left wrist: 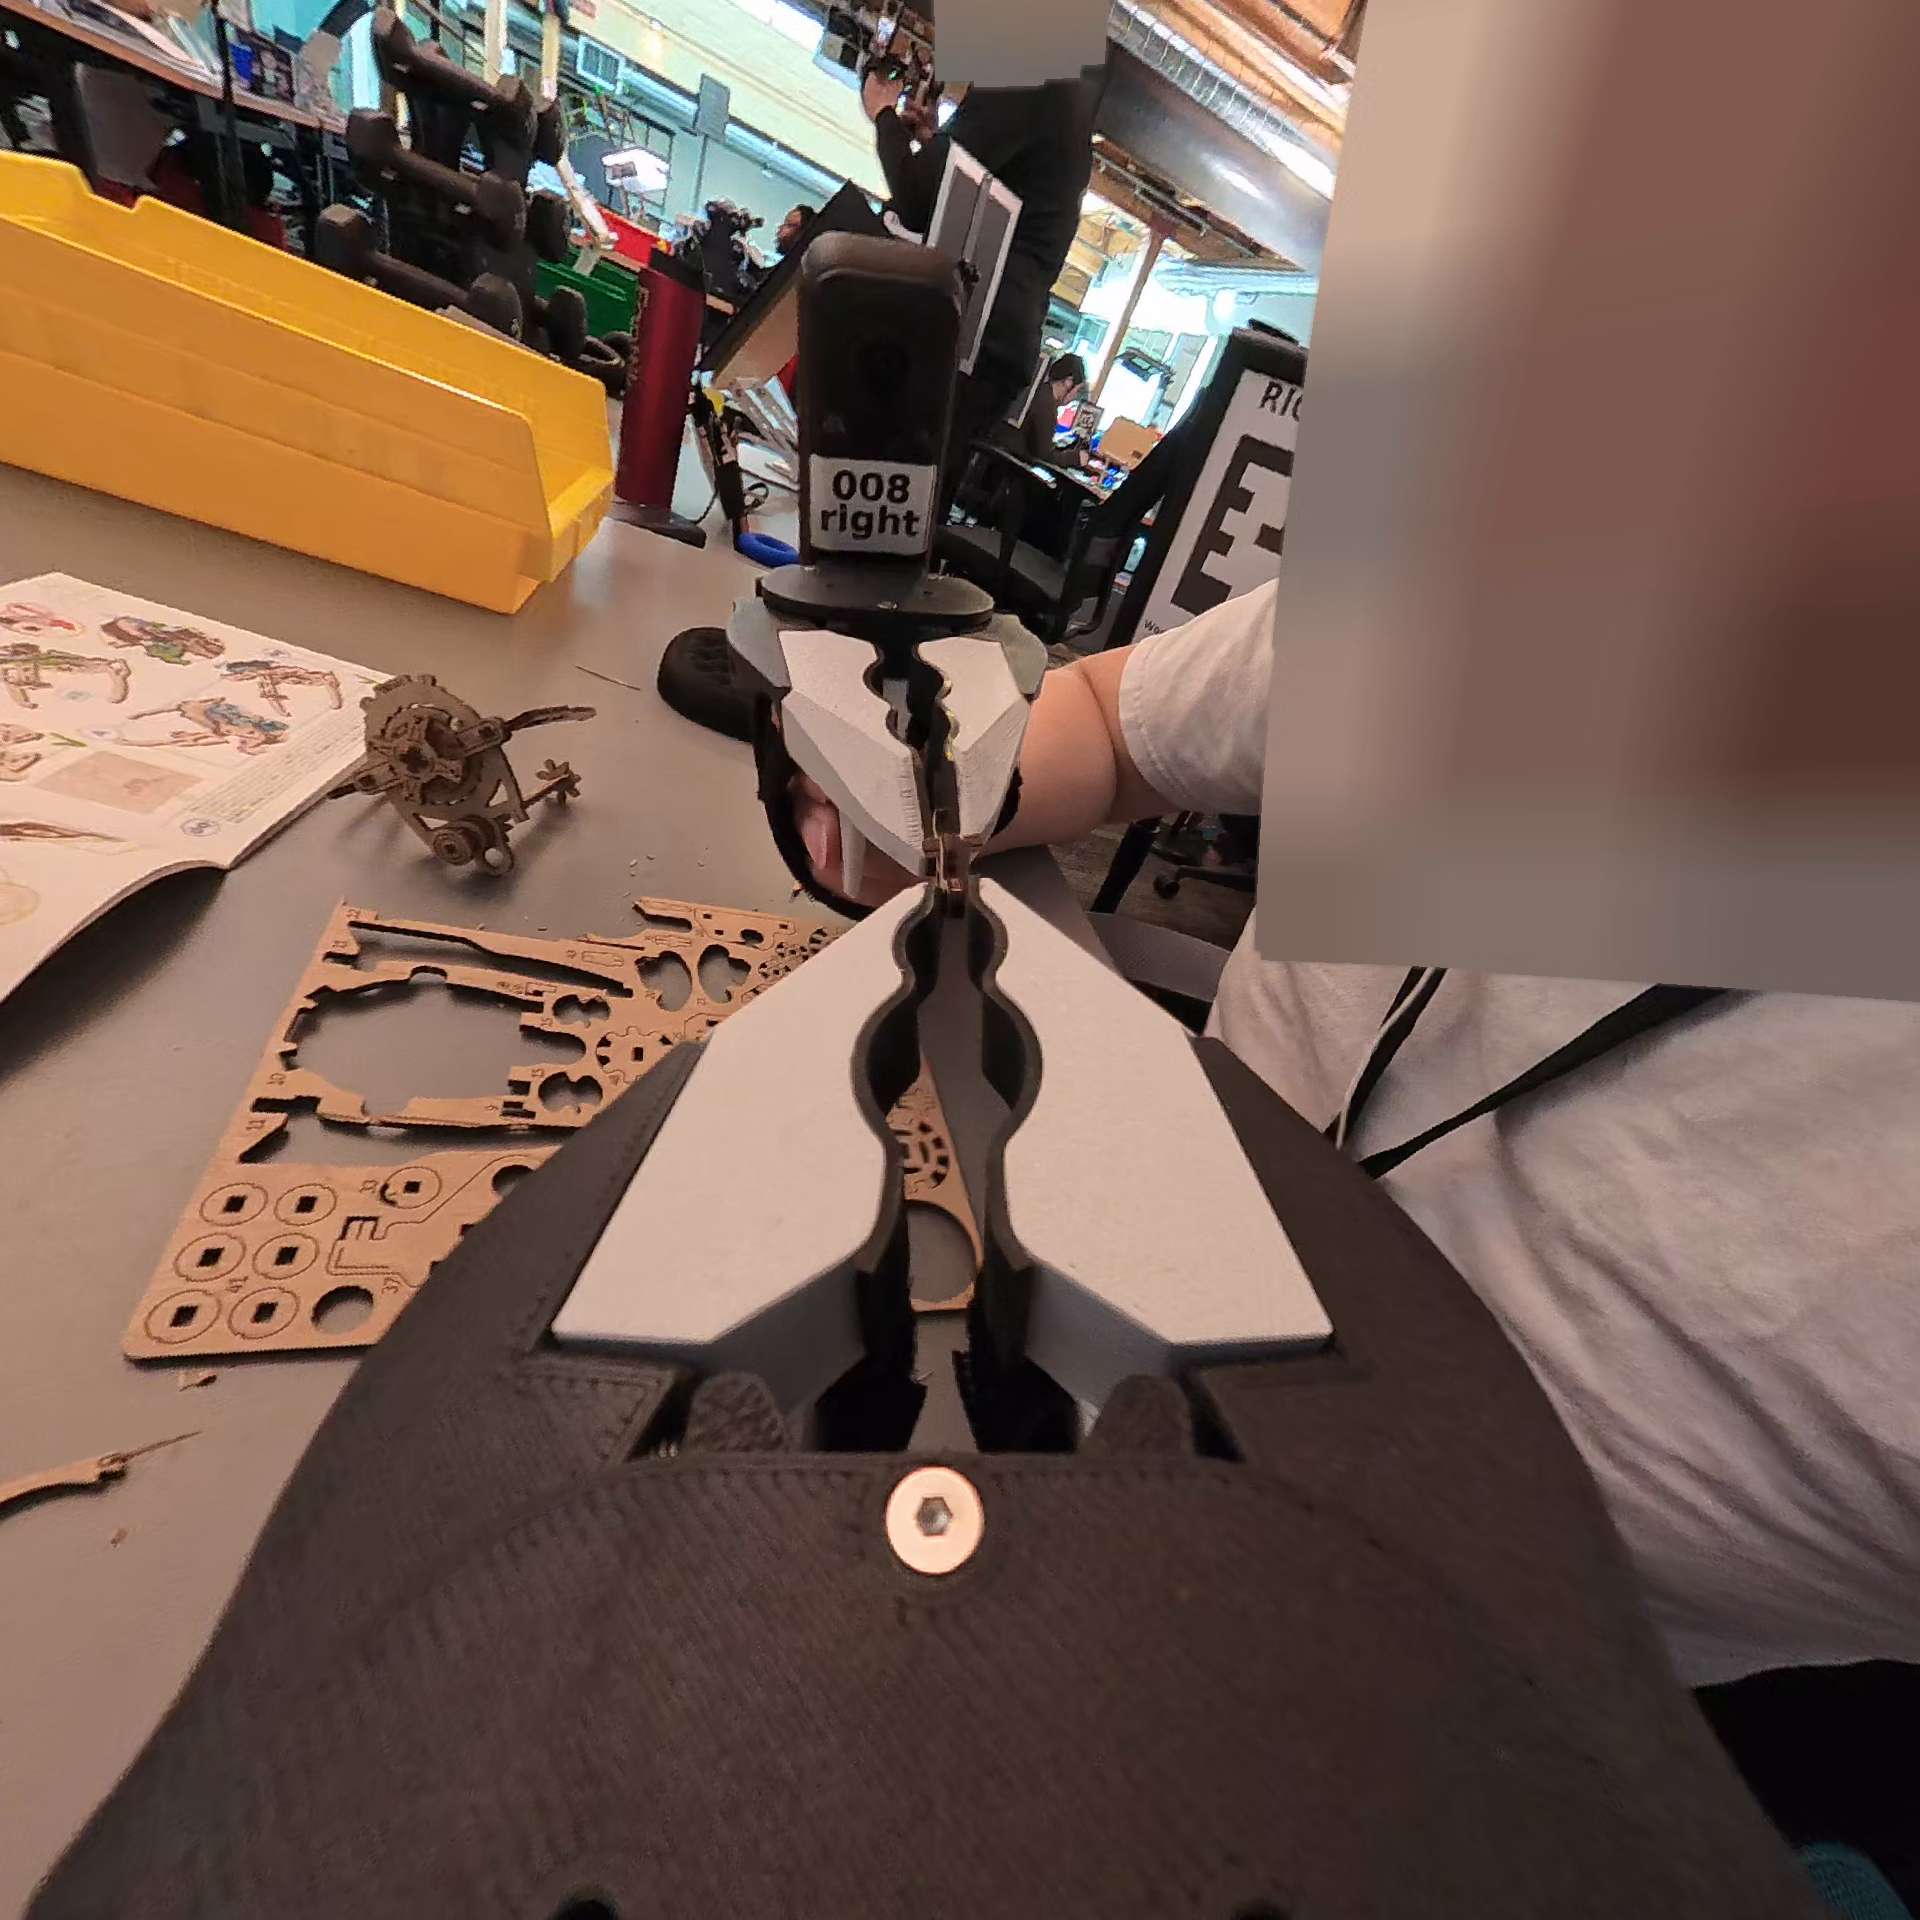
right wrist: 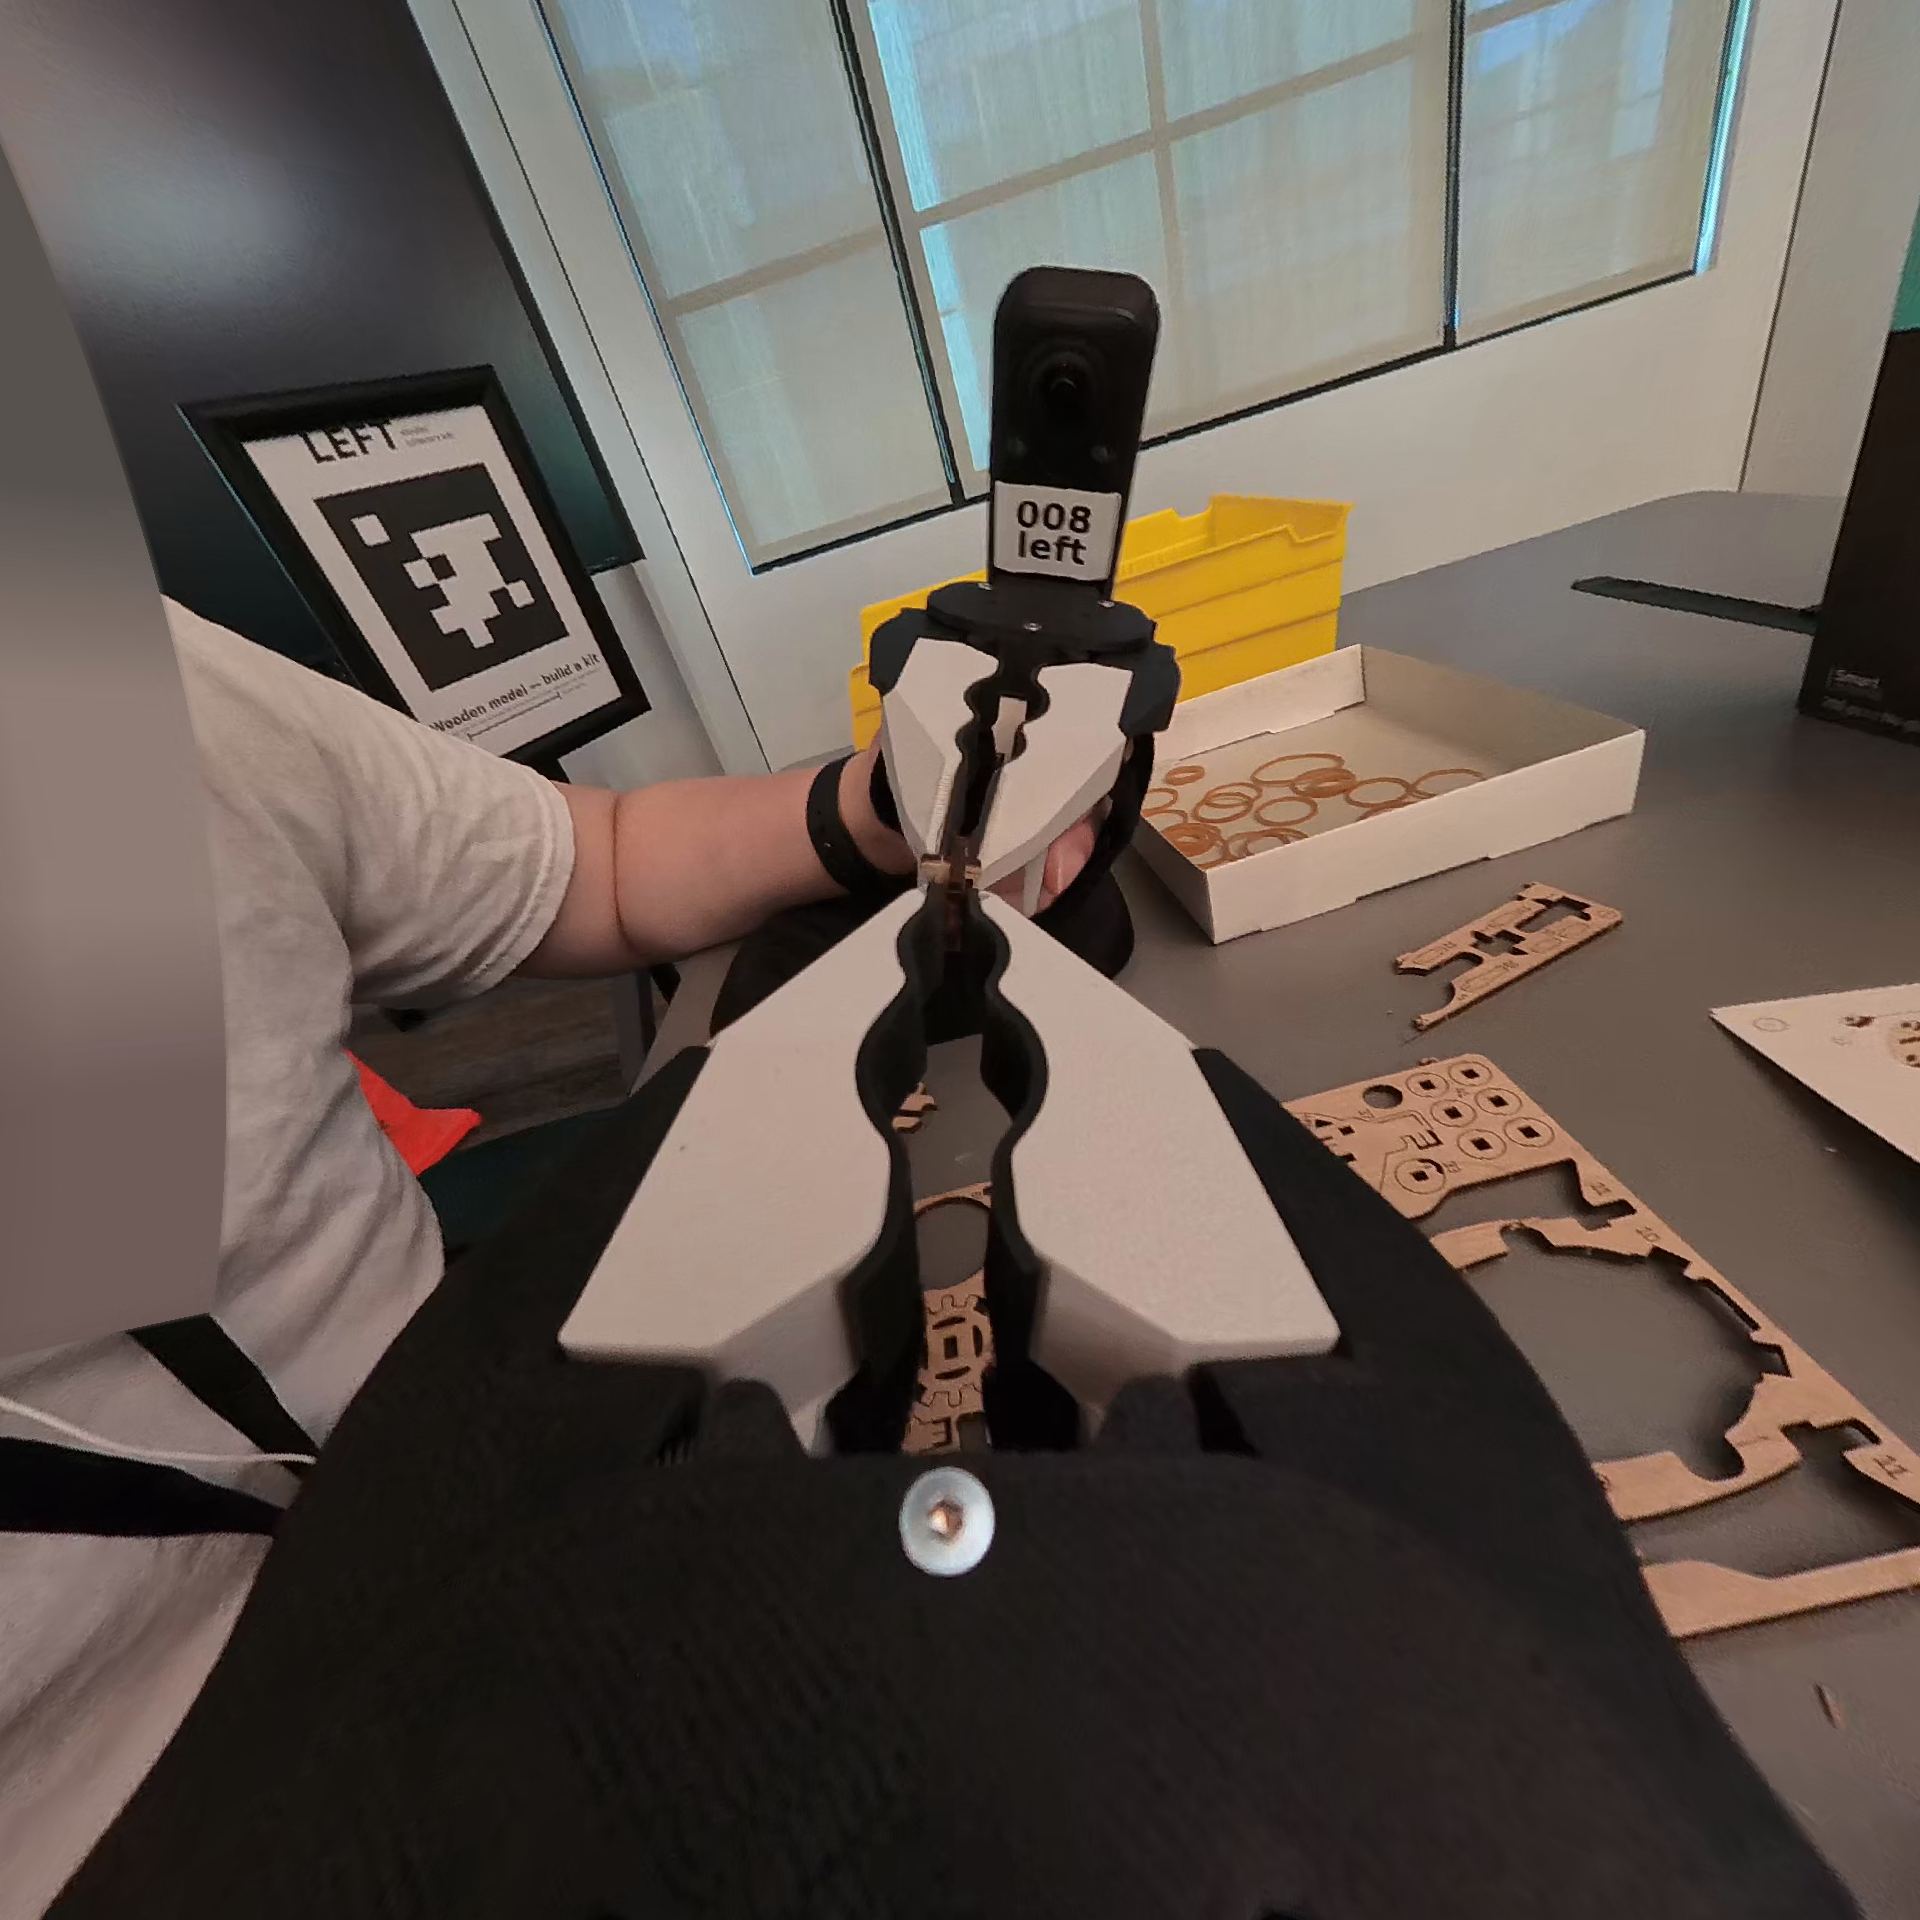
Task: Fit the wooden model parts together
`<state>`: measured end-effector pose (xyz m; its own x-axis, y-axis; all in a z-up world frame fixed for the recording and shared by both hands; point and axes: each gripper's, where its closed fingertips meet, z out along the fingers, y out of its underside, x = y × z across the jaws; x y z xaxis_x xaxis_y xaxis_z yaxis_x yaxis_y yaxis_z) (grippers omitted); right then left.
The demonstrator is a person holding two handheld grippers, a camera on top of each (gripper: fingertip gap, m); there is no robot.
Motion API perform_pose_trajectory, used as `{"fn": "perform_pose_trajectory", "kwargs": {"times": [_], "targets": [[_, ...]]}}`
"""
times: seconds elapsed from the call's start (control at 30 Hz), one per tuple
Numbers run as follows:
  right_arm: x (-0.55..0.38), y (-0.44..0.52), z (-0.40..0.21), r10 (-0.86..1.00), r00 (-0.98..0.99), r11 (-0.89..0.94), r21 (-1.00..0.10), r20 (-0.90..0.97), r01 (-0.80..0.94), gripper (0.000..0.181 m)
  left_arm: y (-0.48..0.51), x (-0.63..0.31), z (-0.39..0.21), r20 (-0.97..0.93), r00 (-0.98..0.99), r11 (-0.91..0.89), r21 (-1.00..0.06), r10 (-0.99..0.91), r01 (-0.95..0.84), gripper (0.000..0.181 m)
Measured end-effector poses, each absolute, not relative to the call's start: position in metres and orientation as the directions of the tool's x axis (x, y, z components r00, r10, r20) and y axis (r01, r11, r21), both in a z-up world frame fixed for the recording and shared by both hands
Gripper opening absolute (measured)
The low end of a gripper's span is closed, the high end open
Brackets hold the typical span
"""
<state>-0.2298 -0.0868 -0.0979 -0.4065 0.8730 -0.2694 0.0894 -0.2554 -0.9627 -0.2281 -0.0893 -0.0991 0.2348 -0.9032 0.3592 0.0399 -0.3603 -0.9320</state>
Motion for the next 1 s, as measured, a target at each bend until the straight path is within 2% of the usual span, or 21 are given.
{"fn": "perform_pose_trajectory", "kwargs": {"times": [0.07,0.13,0.2,0.27,0.43,0.57,0.67,0.87,1.0], "targets": [[-0.23,-0.085,-0.1,0.873,-0.401,-0.261,-0.961,-0.277,0.095,0.0,-0.089,-0.229,-0.102,0.353,0.249,-0.36,-0.933,-0.902,0.017,0.003],[-0.231,-0.081,-0.103,0.878,-0.387,-0.261,-0.96,-0.281,0.103,0.0,-0.087,-0.232,-0.108,0.327,0.286,-0.351,-0.935,-0.901,-0.038,0.014],[-0.233,-0.075,-0.105,0.886,-0.365,-0.264,-0.958,-0.286,0.11,0.0,-0.086,-0.24,-0.115,0.27,0.338,-0.328,-0.936,-0.902,-0.127,0.026],[-0.233,-0.071,-0.108,0.888,-0.352,-0.271,-0.955,-0.295,0.118,0.0,-0.095,-0.249,-0.125,0.227,0.341,-0.322,-0.911,-0.912,-0.257,0.028],[-0.235,-0.065,-0.112,0.896,-0.334,-0.266,-0.956,-0.292,0.123,0.0,-0.131,-0.259,-0.152,0.139,0.287,-0.282,-0.785,-0.948,-0.551,0.031],[-0.234,-0.059,-0.11,0.902,-0.323,-0.265,-0.958,-0.286,0.108,0.0,-0.145,-0.266,-0.184,0.013,0.277,-0.224,-0.627,-0.961,-0.746,0.038],[-0.233,-0.055,-0.107,0.906,-0.318,-0.263,-0.96,-0.279,0.093,0.0,-0.148,-0.27,-0.201,-0.004,0.276,-0.228,-0.552,-0.961,-0.802,0.037],[-0.232,-0.053,-0.106,0.904,-0.324,-0.266,-0.96,-0.279,0.085,0.0,-0.152,-0.268,-0.212,0.074,0.272,-0.267,-0.546,-0.96,-0.794,0.035],[-0.233,-0.052,-0.108,0.906,-0.322,-0.26,-0.961,-0.276,0.092,0.0,-0.156,-0.265,-0.217,0.064,0.247,-0.243,-0.522,-0.967,-0.817,0.041]]}}
